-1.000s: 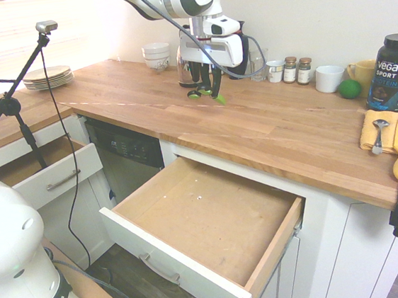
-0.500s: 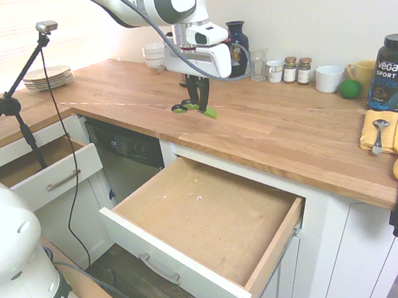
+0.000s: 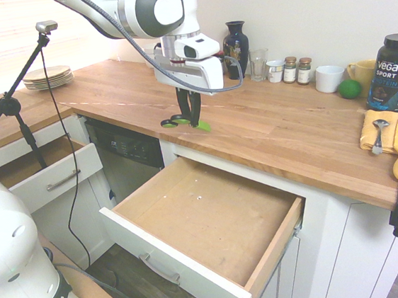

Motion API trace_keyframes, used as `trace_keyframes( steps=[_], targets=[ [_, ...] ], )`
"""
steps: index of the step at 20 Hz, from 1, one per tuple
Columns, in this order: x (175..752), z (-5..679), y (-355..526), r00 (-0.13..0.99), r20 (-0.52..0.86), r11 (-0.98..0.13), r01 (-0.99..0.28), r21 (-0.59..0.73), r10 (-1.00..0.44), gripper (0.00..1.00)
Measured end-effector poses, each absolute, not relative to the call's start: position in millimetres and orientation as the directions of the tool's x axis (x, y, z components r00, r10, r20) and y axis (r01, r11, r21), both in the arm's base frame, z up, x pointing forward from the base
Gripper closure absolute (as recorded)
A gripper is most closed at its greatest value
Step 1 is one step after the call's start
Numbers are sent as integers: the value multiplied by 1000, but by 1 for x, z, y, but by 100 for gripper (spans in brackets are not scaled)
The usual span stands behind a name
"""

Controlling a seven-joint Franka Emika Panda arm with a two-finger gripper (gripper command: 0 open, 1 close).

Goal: Put scissor in the drawer

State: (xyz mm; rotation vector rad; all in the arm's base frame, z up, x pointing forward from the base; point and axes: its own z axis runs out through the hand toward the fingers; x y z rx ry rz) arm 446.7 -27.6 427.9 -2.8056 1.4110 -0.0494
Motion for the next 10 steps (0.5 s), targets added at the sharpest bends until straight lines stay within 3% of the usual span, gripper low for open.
trace_keyframes(
  steps=[10],
  targets=[
    [398,384,-29,597,13,-597,-803,1,-802,100]
  ],
)
